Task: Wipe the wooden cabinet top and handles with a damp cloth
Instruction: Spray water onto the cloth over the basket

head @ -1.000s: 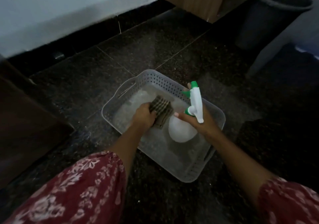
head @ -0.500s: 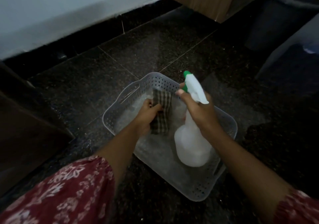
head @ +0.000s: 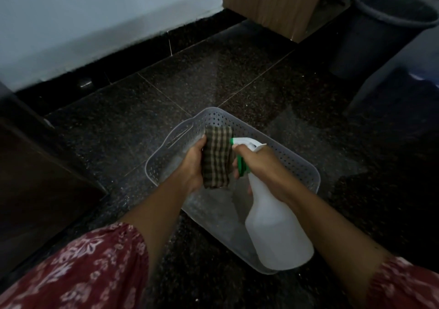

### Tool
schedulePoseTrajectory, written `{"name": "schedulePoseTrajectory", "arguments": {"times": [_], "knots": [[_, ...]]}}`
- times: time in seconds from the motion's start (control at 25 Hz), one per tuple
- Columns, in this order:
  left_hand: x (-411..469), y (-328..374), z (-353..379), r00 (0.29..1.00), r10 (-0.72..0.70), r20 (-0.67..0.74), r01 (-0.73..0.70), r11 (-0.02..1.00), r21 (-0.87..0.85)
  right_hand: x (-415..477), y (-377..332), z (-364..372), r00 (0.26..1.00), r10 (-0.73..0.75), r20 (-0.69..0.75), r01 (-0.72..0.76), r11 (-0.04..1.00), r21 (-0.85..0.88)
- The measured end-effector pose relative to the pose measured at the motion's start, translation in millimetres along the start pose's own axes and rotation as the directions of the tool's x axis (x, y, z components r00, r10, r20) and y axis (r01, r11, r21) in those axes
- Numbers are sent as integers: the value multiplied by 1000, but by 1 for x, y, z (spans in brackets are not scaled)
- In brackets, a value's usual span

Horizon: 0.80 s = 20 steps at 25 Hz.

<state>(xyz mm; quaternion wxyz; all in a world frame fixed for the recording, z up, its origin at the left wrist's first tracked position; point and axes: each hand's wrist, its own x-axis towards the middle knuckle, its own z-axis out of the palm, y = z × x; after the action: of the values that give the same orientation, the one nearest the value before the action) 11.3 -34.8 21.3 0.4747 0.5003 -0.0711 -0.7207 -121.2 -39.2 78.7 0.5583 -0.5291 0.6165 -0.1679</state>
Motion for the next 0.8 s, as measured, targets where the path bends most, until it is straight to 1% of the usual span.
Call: {"name": "schedulePoseTrajectory", "arguments": {"times": [0.08,0.24,0.4,0.56,0.72,0.8], "knots": [[-5,0,3,1000,-14,3,13,1000,16,-2,-1,-2,999,16,29,-16,1000,26],[-7,1,7,999,-20,-49,19,1000,-7,-3,5,-7,1000,-17,-13,18,999,34],[-10,3,12,999,-34,-8,34,999,-1,-9,4,-12,999,35,-11,-33,992,120],[-14,2,17,999,-35,-7,35,999,3,-7,8,-12,997,9,-75,-6,999,32],[-15,3,18,999,-49,-13,50,999,23,-15,5,-14,999,43,-18,-42,998,48],[-14,2,19,999,-47,-26,48,998,34,-21,5,-16,999,34,6,-34,998,44]]}}
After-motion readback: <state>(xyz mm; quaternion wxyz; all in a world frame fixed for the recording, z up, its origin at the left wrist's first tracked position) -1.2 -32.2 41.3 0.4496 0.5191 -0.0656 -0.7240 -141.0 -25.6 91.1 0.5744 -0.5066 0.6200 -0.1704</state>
